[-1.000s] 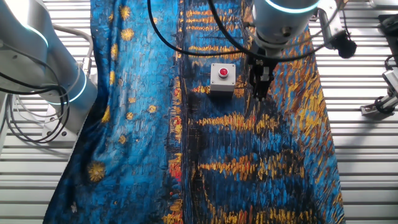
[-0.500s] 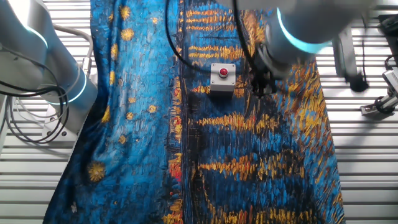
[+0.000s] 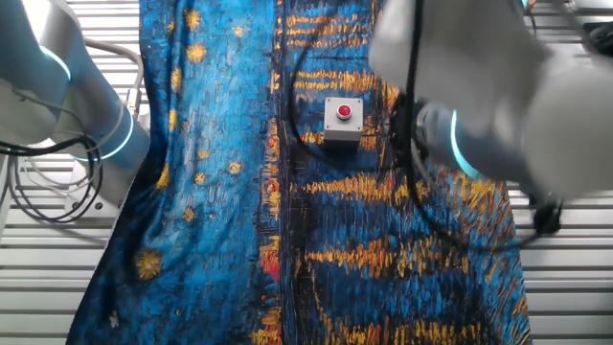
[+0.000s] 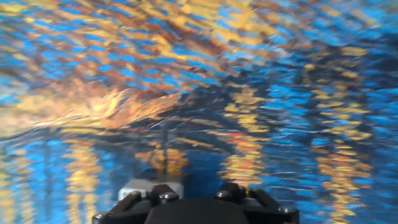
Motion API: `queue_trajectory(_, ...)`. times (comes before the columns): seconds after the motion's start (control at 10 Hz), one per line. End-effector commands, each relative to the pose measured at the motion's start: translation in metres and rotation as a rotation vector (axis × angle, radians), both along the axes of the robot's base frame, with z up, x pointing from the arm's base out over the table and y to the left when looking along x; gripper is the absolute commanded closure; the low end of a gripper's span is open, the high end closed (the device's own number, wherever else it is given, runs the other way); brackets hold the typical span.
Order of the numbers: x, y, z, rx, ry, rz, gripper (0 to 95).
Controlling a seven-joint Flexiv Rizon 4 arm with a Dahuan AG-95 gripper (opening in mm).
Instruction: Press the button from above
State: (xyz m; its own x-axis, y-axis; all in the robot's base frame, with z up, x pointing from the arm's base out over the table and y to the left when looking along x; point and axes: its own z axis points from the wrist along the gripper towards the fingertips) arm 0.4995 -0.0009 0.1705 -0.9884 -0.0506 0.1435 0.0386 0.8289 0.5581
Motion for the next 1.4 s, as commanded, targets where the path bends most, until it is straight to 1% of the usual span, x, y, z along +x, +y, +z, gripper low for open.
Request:
queue_trajectory(0.1,0.0005,0.0009,-0.0005,0.012,0.004,-0.002,95.0)
queue_trajectory(0.2,0.0005,0.0009,-0.0005,0.005,0.005,-0.003,95.0)
queue_trajectory(0.3,0.0005,0.0009,-0.0005,-0.026,0.001,0.002,95.0)
queue_trajectory(0.4,0.0005,0.0009,-0.0005,-0.107,-0.015,0.037,95.0)
queue_trajectory(0.5,0.0005,0.0009,-0.0005,-0.152,-0.02,0.048,95.0)
queue_trajectory(0.6,0.0005,0.0009,-0.0005,-0.242,-0.031,0.078,95.0)
queue_trajectory(0.7,0.0005,0.0009,-0.0005,-0.274,-0.031,0.081,95.0)
queue_trajectory(0.8,0.0005,0.0009,-0.0005,-0.342,-0.03,0.087,95.0)
queue_trajectory(0.9,0.0005,0.0009,-0.0005,-0.385,-0.031,0.093,95.0)
queue_trajectory(1.0,0.0005,0.0009,-0.0005,-0.418,-0.031,0.096,95.0)
queue_trajectory(1.1,0.0005,0.0009,-0.0005,-0.462,-0.038,0.115,95.0)
queue_trajectory(1.2,0.0005,0.0009,-0.0005,-0.489,-0.052,0.147,95.0)
queue_trajectory(1.4,0.0005,0.0009,-0.0005,-0.521,-0.064,0.186,95.0)
